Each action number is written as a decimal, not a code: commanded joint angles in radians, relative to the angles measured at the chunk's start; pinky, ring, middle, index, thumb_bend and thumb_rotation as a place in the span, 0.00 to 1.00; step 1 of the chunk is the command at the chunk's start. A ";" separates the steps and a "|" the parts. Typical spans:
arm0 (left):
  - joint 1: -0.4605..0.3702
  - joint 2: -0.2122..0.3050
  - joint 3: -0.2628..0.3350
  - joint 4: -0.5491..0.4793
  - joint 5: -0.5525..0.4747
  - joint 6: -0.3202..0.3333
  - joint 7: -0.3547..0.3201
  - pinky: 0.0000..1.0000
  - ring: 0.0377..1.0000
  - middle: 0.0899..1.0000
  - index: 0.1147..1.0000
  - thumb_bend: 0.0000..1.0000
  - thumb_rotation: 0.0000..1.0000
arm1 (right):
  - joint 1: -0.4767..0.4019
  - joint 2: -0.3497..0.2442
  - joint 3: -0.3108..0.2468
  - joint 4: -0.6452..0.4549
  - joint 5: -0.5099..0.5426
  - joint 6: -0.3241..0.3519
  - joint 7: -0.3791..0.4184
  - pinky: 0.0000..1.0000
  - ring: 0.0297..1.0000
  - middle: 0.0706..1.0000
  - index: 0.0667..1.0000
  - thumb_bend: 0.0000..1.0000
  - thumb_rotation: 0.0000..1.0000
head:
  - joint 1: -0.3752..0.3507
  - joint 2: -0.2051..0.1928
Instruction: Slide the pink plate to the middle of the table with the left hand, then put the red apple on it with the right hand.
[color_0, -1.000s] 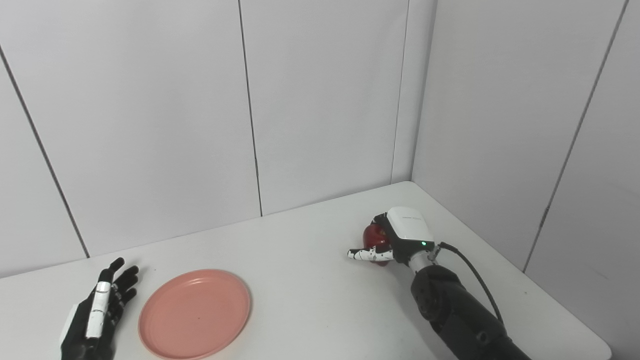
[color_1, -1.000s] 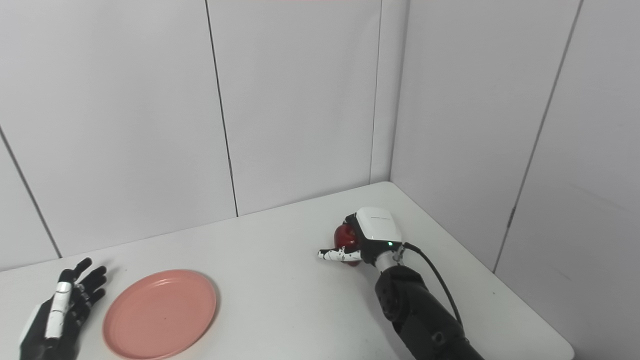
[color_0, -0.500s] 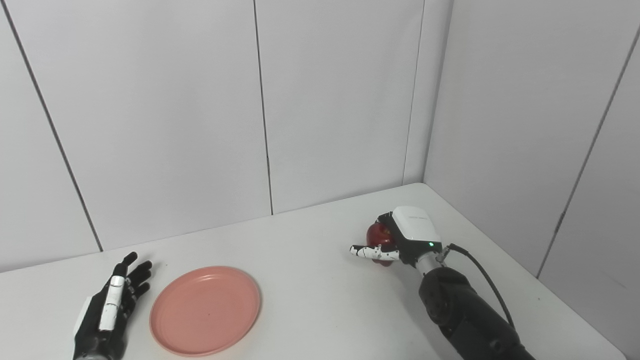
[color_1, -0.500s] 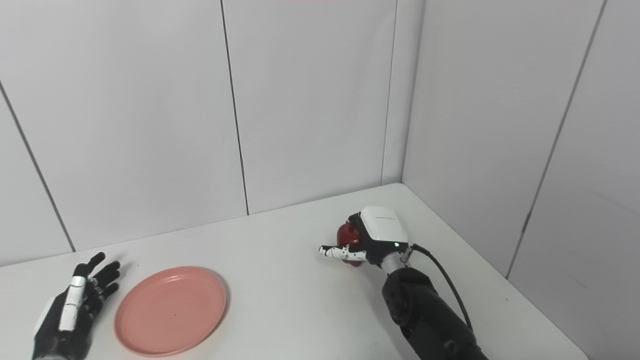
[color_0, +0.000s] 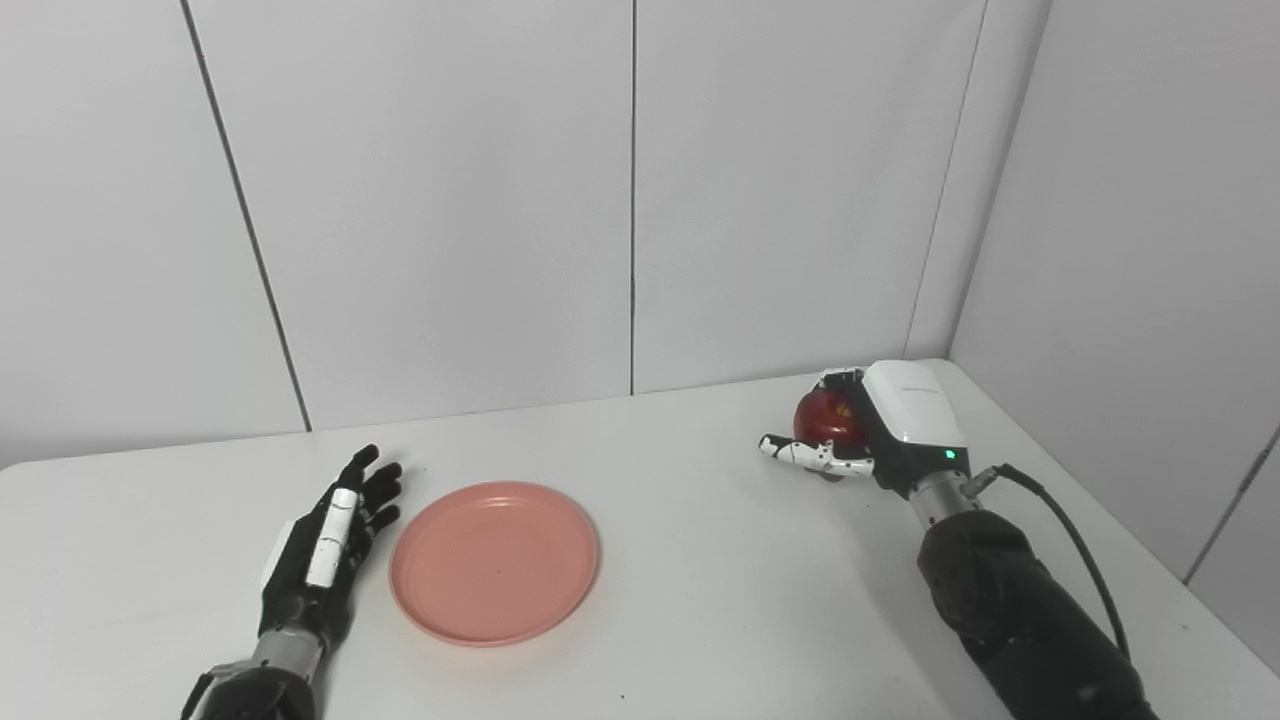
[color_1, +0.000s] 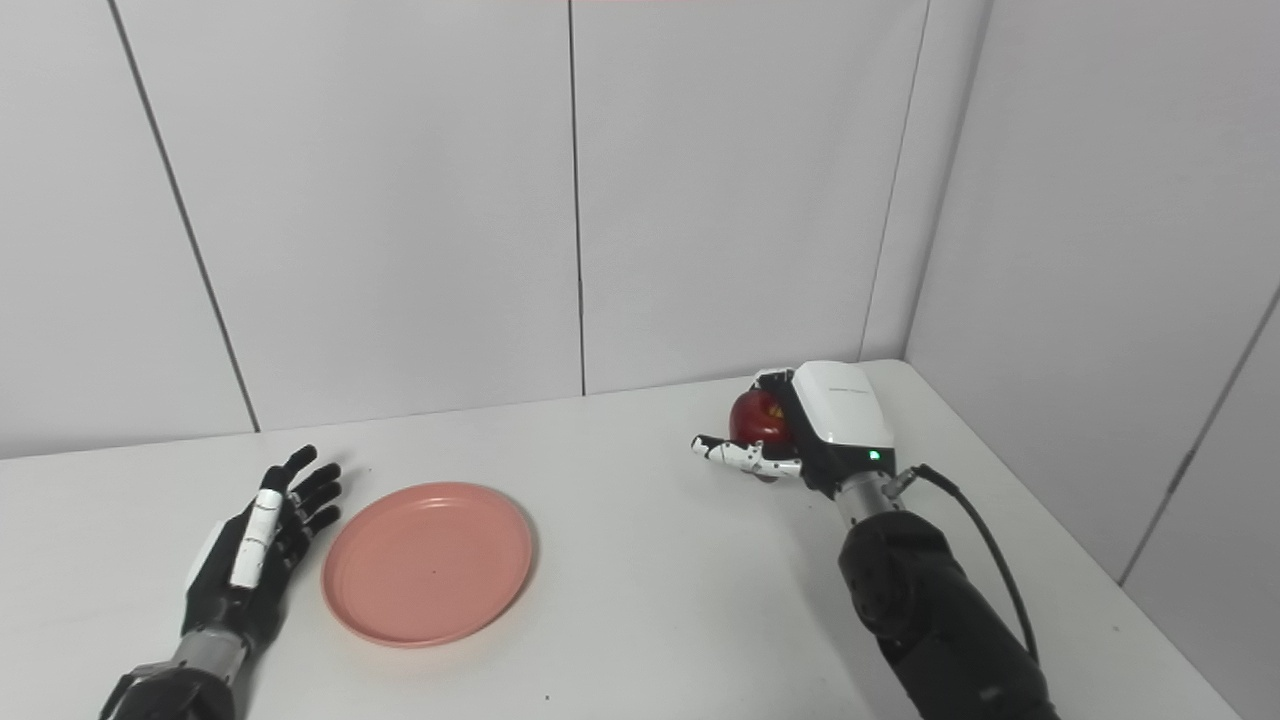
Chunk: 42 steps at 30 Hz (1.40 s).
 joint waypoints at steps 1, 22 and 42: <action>0.058 -0.031 -0.005 0.020 -0.004 0.035 0.014 0.89 0.88 0.83 0.84 0.94 0.81 | -0.044 -0.032 -0.023 -0.036 0.014 -0.055 0.002 0.15 0.18 0.25 0.46 0.53 0.69 | 0.001 0.001; 0.058 -0.075 -0.042 0.014 0.063 0.022 0.074 0.87 0.85 0.82 0.84 0.93 0.85 | -0.067 -0.061 -0.035 -0.035 0.021 -0.156 0.023 0.14 0.18 0.23 0.48 0.59 0.62 | 0.163 0.002; 0.032 -0.115 -0.058 0.093 0.090 -0.041 0.124 0.81 0.83 0.82 0.82 0.99 0.82 | -0.146 -0.005 0.006 -0.055 -0.003 -0.174 0.090 0.20 0.24 0.30 0.51 0.64 0.69 | 0.289 -0.007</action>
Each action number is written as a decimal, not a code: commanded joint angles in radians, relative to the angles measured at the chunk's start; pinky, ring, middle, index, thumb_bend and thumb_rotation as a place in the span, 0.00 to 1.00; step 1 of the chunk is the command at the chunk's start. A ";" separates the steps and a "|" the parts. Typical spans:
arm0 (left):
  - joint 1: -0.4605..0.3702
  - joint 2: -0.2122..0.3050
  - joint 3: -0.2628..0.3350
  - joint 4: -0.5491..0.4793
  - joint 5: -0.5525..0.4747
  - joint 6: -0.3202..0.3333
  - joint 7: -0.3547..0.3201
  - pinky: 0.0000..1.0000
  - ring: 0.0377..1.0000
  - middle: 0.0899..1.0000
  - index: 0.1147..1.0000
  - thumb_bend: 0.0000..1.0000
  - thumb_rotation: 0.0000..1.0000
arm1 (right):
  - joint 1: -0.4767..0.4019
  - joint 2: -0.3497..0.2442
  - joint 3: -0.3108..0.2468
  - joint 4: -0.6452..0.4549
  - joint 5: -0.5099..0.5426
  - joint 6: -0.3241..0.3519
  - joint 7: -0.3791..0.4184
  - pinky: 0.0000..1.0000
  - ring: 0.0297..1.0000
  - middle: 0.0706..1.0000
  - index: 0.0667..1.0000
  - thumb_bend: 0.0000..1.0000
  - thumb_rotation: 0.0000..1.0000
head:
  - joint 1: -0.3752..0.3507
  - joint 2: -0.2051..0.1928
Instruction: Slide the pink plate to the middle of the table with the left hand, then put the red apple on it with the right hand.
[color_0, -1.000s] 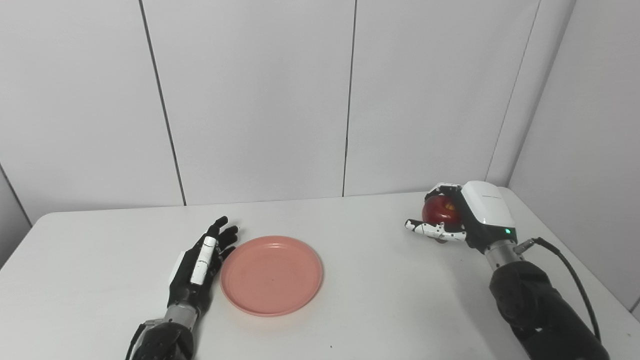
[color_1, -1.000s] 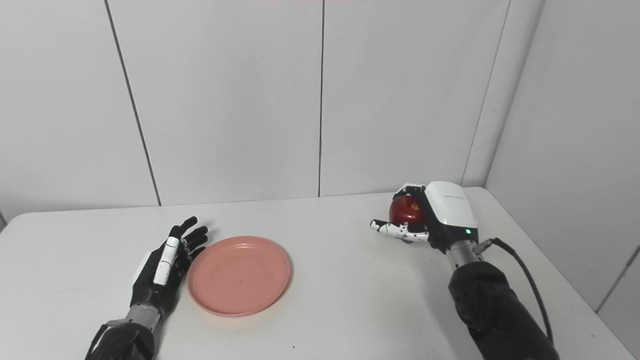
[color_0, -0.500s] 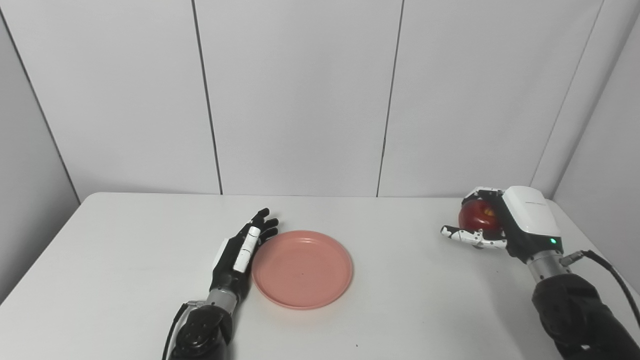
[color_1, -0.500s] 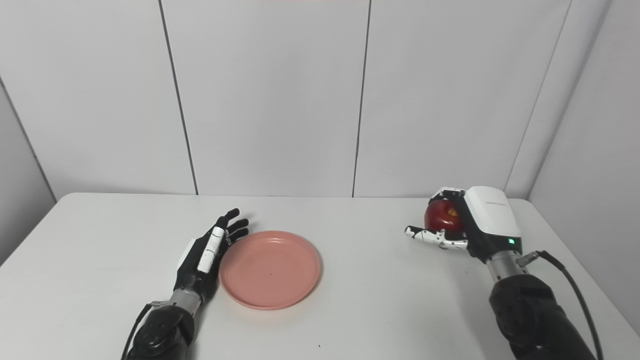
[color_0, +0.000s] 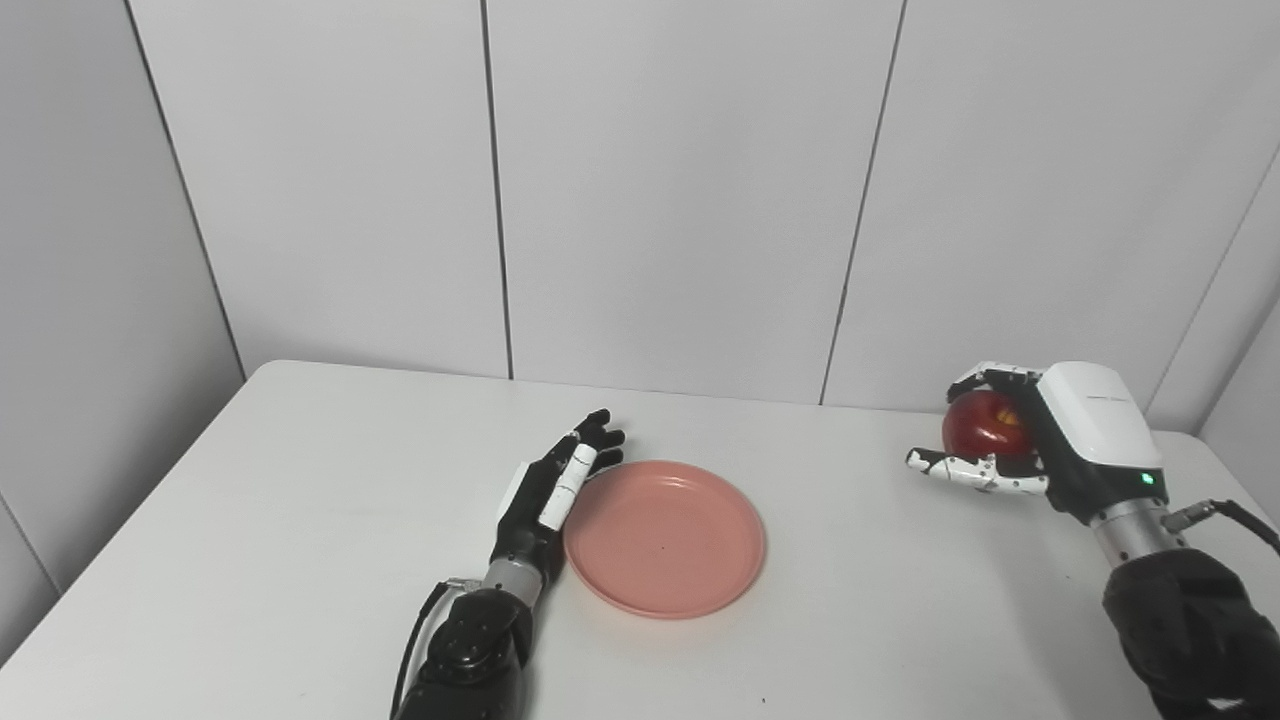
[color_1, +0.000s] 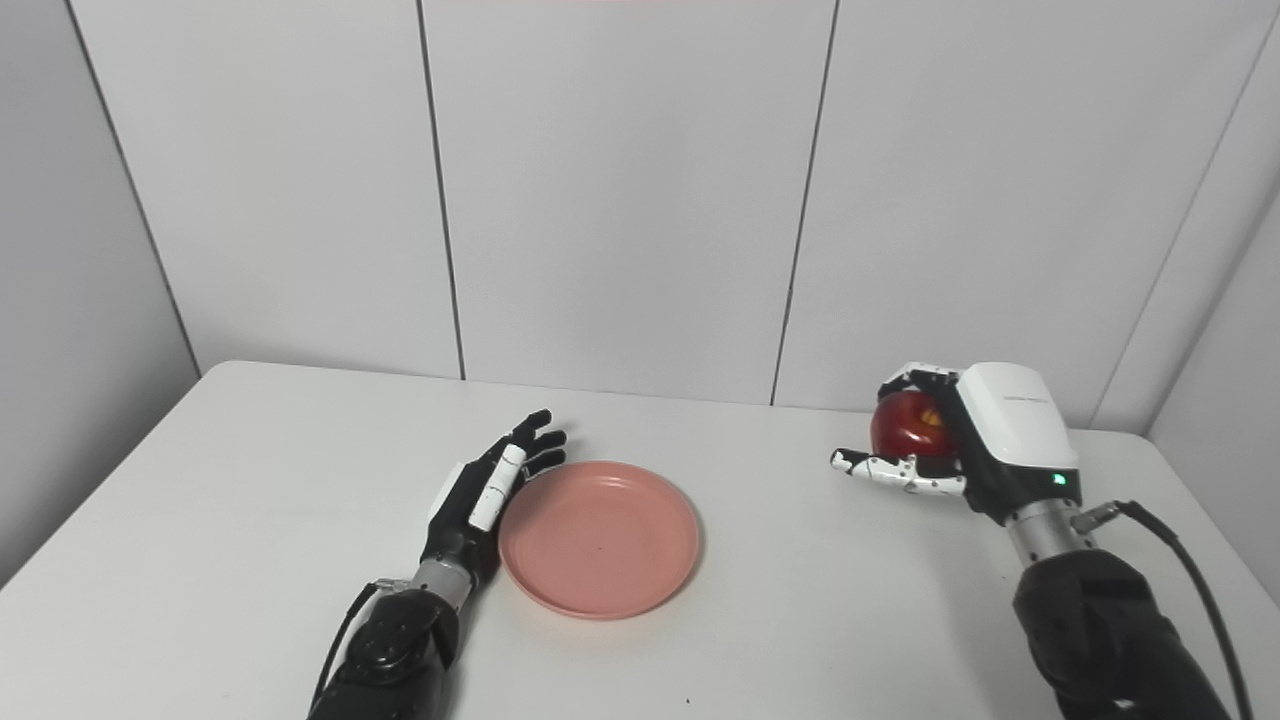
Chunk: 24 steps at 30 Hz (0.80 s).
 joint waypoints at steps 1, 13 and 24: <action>0.050 -0.035 -0.013 0.062 0.002 0.000 0.000 0.81 0.83 0.82 0.82 0.98 0.83 | -0.073 -0.004 -0.004 -0.033 -0.003 -0.025 -0.003 0.20 0.24 0.31 0.51 0.65 0.69 | 0.003 0.001; 0.036 -0.030 -0.013 0.101 0.003 -0.027 0.002 0.80 0.82 0.81 0.81 0.98 0.84 | -0.111 0.073 0.028 -0.067 -0.030 0.010 0.042 0.19 0.23 0.30 0.51 0.66 0.72 | -0.001 0.000; 0.039 -0.027 -0.008 0.089 -0.009 -0.010 -0.005 0.82 0.83 0.81 0.82 0.98 0.83 | -0.154 0.171 0.091 -0.044 -0.076 0.022 0.091 0.16 0.20 0.28 0.49 0.64 0.71 | -0.023 -0.002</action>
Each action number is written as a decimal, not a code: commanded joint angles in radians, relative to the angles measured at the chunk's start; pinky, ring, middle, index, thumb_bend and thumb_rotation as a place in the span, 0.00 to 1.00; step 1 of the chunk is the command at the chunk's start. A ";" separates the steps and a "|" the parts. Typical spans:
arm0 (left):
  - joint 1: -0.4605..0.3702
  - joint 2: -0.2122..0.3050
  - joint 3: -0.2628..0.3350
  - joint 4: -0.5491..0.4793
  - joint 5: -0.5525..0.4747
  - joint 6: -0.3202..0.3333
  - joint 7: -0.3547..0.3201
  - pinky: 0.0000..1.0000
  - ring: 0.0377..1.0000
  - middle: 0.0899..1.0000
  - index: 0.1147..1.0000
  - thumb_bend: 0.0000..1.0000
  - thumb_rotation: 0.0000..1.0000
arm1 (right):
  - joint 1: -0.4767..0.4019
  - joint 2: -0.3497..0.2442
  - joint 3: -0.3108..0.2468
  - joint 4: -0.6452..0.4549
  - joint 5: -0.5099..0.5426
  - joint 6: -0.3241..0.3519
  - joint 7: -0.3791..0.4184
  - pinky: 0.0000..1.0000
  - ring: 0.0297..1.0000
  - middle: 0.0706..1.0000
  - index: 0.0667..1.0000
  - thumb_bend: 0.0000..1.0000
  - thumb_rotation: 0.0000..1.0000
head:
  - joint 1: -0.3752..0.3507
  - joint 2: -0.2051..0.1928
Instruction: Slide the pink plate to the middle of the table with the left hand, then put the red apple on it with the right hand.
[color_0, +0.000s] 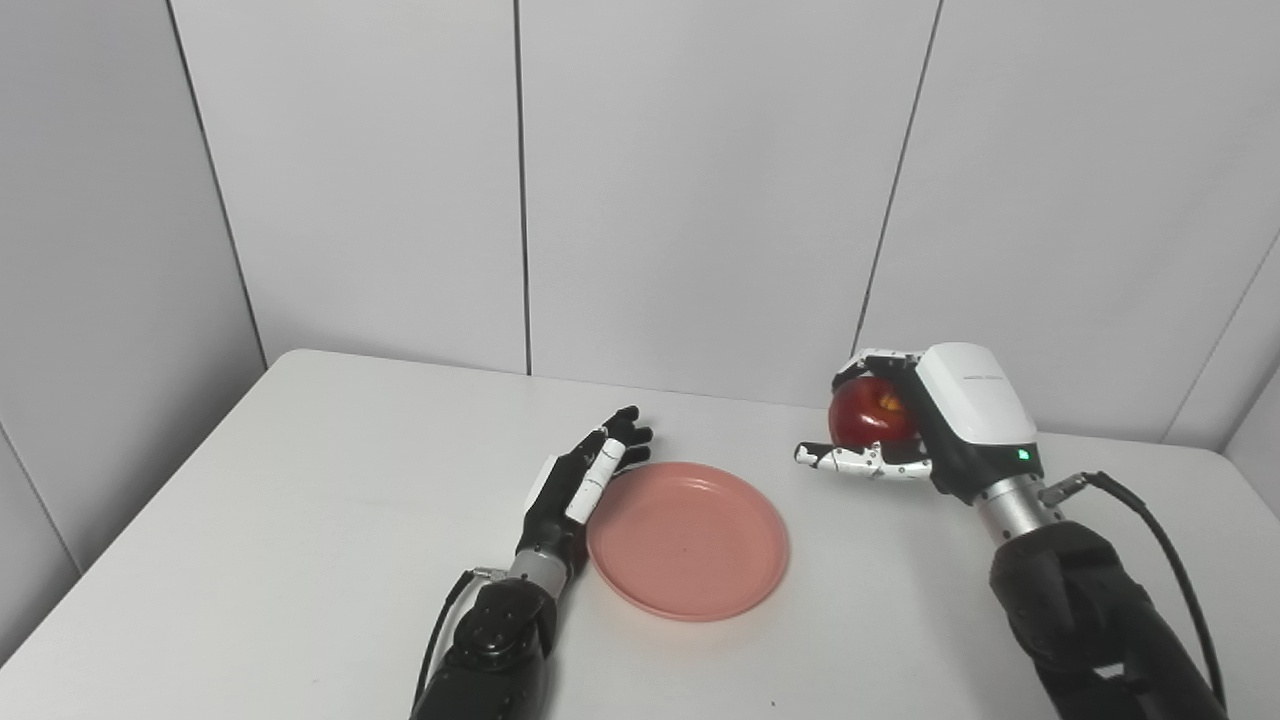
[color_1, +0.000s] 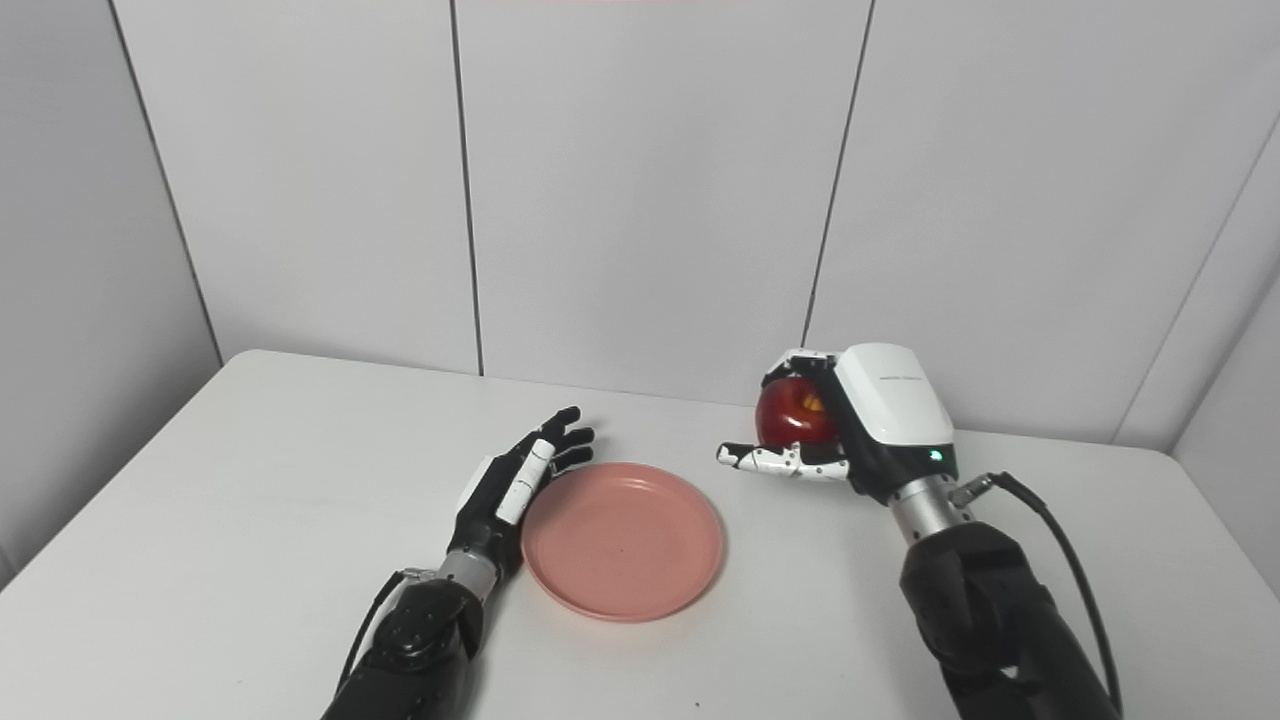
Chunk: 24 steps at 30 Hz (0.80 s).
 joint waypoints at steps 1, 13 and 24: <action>0.058 -0.018 -0.005 0.047 -0.006 0.010 -0.009 0.82 0.83 0.81 0.82 0.98 0.83 | -0.058 0.013 0.004 -0.008 -0.012 0.025 0.012 0.17 0.21 0.29 0.49 0.65 0.72 | 0.000 0.001; 0.051 -0.015 -0.009 0.054 0.000 0.002 -0.008 0.81 0.84 0.82 0.82 0.98 0.83 | -0.106 0.105 0.050 0.102 -0.087 0.041 0.012 0.19 0.24 0.31 0.55 0.67 0.79 | -0.014 -0.004; 0.036 -0.012 -0.015 0.085 0.007 -0.020 -0.008 0.81 0.85 0.83 0.83 0.97 0.85 | -0.131 0.134 0.069 0.174 -0.105 0.046 0.001 0.21 0.27 0.34 0.52 0.69 0.79 | -0.011 -0.003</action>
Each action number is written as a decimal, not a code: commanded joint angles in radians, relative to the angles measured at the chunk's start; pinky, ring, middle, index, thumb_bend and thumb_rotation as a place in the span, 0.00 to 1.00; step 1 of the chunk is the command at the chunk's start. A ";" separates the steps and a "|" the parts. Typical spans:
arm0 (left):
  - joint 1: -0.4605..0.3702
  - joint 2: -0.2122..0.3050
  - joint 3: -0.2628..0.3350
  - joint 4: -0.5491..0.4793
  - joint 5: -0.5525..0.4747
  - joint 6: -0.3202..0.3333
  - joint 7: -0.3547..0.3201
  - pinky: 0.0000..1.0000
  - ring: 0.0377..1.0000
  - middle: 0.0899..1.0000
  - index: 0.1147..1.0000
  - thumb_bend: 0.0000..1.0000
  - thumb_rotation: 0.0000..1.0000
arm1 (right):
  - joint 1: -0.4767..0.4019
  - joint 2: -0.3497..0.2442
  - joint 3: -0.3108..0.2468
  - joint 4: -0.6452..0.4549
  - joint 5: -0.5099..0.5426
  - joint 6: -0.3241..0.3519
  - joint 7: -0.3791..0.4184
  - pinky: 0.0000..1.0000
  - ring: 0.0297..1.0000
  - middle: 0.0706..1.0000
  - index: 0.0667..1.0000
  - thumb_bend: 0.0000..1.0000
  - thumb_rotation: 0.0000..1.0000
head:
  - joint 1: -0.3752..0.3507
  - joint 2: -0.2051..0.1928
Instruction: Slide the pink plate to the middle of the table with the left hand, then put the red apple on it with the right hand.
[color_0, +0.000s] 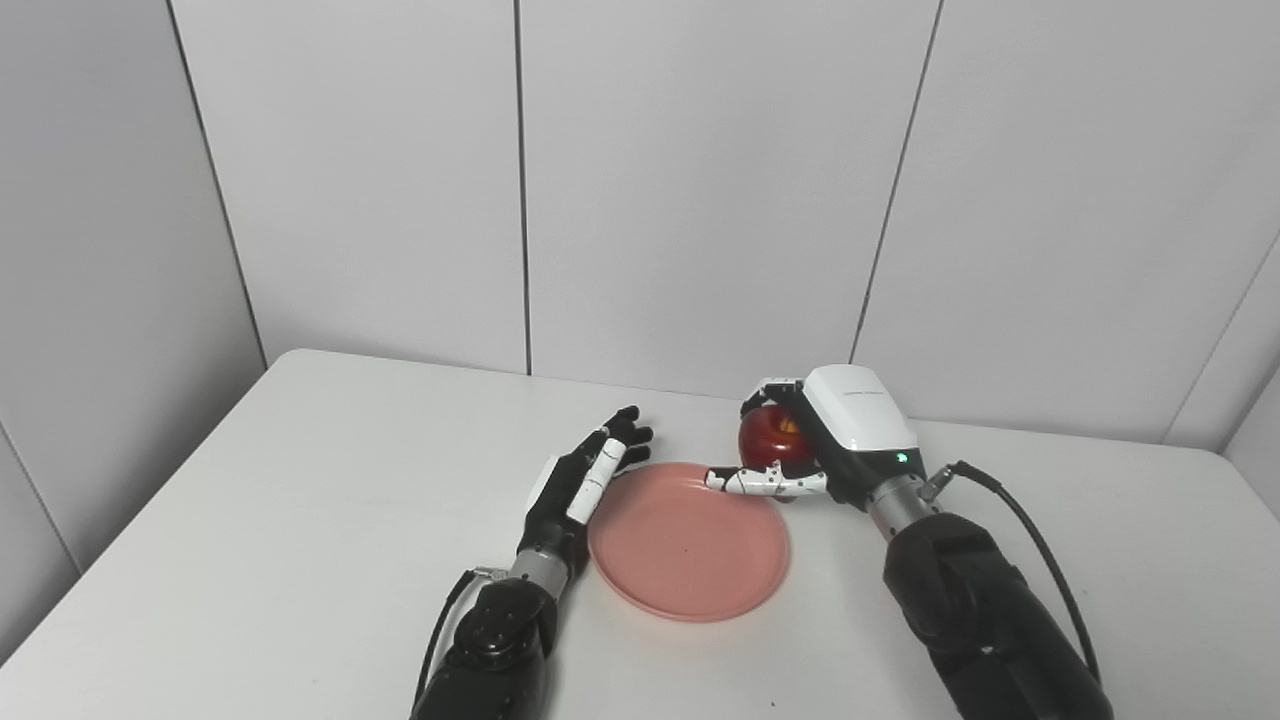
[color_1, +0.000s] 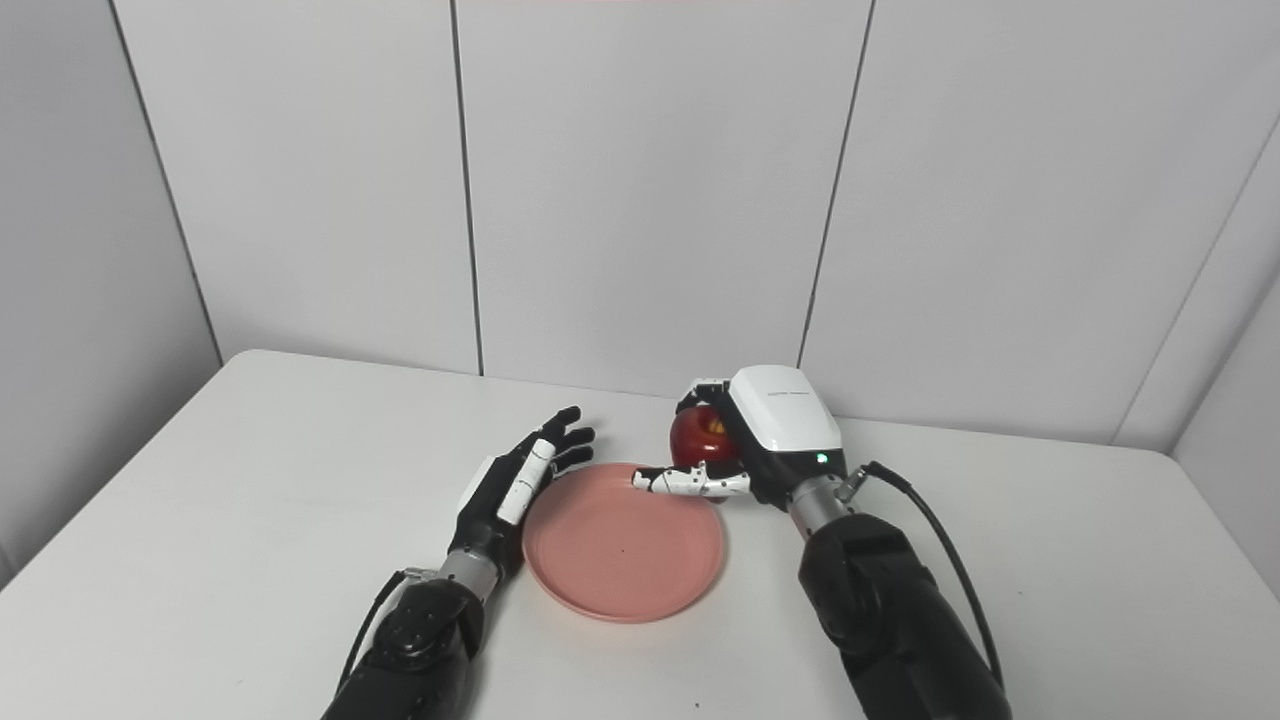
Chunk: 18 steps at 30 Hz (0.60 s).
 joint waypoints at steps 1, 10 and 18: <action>0.047 -0.014 -0.011 0.072 0.008 -0.012 -0.006 0.81 0.85 0.83 0.83 0.97 0.85 | -0.080 0.014 0.002 -0.002 -0.006 0.021 -0.024 0.20 0.26 0.33 0.52 0.69 0.80 | 0.000 0.001; 0.032 -0.018 -0.013 0.098 0.013 -0.022 0.006 0.81 0.85 0.82 0.83 0.97 0.86 | -0.107 0.038 0.025 0.049 0.000 0.024 -0.029 0.20 0.25 0.31 0.48 0.69 0.79 | 0.001 0.002; 0.022 -0.019 -0.009 0.123 0.014 -0.036 0.017 0.82 0.86 0.82 0.84 1.00 0.85 | -0.120 0.054 0.070 0.098 -0.008 0.019 -0.032 0.22 0.28 0.34 0.52 0.68 0.78 | 0.005 0.000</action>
